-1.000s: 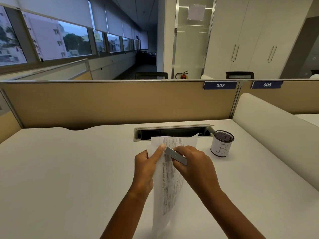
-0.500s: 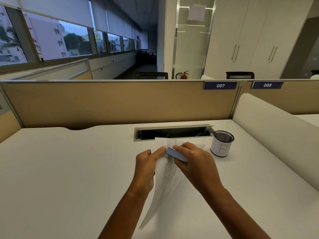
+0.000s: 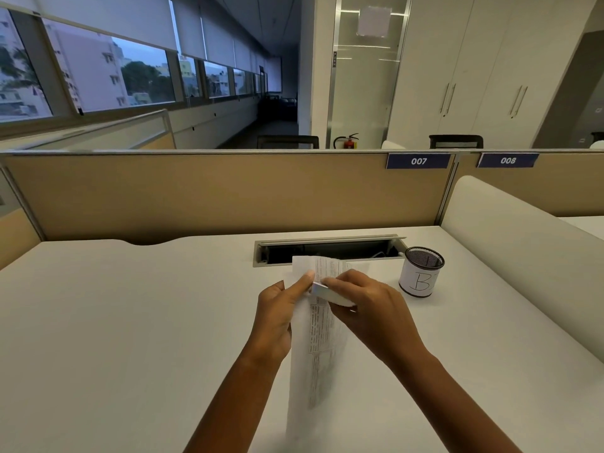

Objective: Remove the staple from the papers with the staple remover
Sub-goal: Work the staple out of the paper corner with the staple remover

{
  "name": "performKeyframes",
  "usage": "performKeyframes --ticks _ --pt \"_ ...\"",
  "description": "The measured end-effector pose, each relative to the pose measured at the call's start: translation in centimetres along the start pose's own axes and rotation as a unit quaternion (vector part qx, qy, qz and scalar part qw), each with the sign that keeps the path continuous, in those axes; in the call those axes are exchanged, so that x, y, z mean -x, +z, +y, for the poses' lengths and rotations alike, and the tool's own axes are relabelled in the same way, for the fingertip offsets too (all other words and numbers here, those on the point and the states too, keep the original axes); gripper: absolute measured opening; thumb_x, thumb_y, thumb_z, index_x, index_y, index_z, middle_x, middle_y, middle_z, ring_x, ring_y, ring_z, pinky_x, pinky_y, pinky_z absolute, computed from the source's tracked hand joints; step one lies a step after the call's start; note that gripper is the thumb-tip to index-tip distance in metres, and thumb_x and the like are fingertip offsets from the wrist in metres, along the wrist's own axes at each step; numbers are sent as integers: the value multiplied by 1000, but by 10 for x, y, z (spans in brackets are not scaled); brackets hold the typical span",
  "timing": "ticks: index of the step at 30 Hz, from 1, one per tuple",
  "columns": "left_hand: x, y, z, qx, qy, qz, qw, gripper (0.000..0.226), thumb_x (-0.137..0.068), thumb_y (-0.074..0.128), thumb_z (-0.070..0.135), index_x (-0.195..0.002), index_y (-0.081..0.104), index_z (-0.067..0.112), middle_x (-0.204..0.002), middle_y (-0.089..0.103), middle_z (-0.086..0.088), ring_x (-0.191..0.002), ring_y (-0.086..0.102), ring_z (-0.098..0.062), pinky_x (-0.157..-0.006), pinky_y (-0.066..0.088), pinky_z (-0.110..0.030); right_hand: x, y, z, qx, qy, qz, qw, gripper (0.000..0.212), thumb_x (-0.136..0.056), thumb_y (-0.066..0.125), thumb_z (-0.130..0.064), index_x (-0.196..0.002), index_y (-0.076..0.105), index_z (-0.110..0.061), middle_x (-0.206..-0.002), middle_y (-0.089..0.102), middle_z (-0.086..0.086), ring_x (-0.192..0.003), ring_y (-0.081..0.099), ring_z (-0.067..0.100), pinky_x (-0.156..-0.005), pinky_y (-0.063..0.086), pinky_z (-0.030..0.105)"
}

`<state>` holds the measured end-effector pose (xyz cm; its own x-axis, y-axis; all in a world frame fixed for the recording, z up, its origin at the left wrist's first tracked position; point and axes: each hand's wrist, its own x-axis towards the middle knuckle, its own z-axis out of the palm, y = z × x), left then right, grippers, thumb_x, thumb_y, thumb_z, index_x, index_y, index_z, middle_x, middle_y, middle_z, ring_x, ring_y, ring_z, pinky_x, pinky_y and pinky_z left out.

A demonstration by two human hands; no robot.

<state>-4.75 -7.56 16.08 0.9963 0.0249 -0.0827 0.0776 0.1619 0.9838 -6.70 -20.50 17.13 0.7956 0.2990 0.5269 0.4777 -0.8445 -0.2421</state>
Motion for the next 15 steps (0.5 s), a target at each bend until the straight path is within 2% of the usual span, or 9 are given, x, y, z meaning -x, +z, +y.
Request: performKeyframes --ticks 3,7,9,12,13,15 --pt "-3 0 -2 -4 -5 5 1000 12 -82 55 34 -79 58 22 -77 64 -3 -69 61 -21 -59 52 -29 -1 2 2 -83 86 24 993 27 -83 62 -23 -109 67 -17 -101 70 4 -76 55 12 -58 31 4" --pt "-3 4 -4 9 -26 15 1000 11 -81 58 30 -74 58 21 -76 64 -5 -67 61 -23 -59 52 -28 -2 4 6 -86 101 34 991 29 -84 60 -26 -111 66 -19 -106 70 3 -80 54 9 -56 29 3" --pt "-2 5 -3 22 -44 19 999 12 -80 60 27 -82 60 15 -82 64 -9 -72 62 -27 -61 52 -30 -2 6 7 -100 113 33 988 30 -84 61 -26 -112 65 -17 -109 70 3 -82 56 10 -57 28 2" --pt "-3 6 -1 27 -68 32 997 36 -78 63 26 -107 57 4 -103 63 -16 -96 61 -37 -82 53 -42 0 8 8 -146 138 37 979 31 -82 64 -23 -112 65 -13 -109 70 6 -81 55 9 -61 35 3" --pt "-4 6 -1 26 -74 35 996 40 -78 63 26 -110 55 2 -107 62 -17 -101 59 -39 -90 51 -46 0 8 9 -160 146 38 975 31 -82 64 -22 -111 65 -12 -108 70 7 -81 55 10 -62 38 4" --pt "-4 6 -2 28 -84 41 995 38 -78 64 24 -107 54 1 -102 61 -17 -99 59 -38 -92 50 -46 1 9 10 -185 166 43 968 30 -81 65 -22 -110 65 -11 -106 70 8 -81 57 12 -64 40 5"
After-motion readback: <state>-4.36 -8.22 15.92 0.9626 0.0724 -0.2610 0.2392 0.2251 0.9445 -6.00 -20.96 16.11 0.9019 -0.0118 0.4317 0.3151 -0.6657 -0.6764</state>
